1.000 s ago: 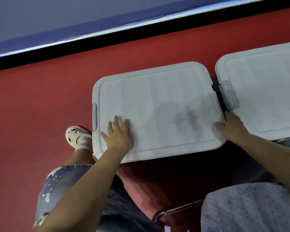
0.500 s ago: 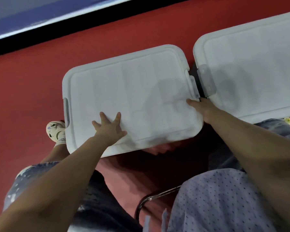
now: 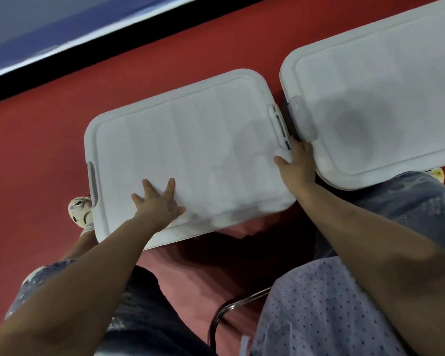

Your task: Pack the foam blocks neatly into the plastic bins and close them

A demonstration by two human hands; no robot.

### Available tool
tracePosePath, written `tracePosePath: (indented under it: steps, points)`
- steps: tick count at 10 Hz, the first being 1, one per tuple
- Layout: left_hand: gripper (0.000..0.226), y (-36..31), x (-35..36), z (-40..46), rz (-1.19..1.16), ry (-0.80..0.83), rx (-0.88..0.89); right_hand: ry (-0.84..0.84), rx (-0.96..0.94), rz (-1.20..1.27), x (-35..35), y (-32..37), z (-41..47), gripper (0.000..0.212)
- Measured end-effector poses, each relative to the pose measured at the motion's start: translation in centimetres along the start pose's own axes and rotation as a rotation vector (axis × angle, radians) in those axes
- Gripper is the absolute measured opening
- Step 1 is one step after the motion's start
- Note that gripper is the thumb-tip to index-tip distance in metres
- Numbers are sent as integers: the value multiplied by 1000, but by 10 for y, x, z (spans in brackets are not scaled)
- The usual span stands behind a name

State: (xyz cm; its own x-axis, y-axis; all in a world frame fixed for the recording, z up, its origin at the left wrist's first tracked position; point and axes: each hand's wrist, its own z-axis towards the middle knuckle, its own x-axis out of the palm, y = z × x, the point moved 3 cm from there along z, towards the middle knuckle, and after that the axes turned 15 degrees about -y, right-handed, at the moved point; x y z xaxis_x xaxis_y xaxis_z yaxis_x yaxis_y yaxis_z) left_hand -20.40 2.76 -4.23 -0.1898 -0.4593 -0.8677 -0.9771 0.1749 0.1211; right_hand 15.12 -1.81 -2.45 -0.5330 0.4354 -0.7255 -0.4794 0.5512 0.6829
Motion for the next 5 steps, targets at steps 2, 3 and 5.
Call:
tracePosePath:
  steps: [2,3,5]
  points:
    - [84,-9,-14,-8,-59,13,-50,-4,-268,-369,4,11,2,55]
    - [79,-13,-23,-14,-119,25,-121,30,-348,-519,3,19,-5,49]
    - [55,-40,-83,-69,-599,-9,-111,367,-289,-519,-17,25,-9,51]
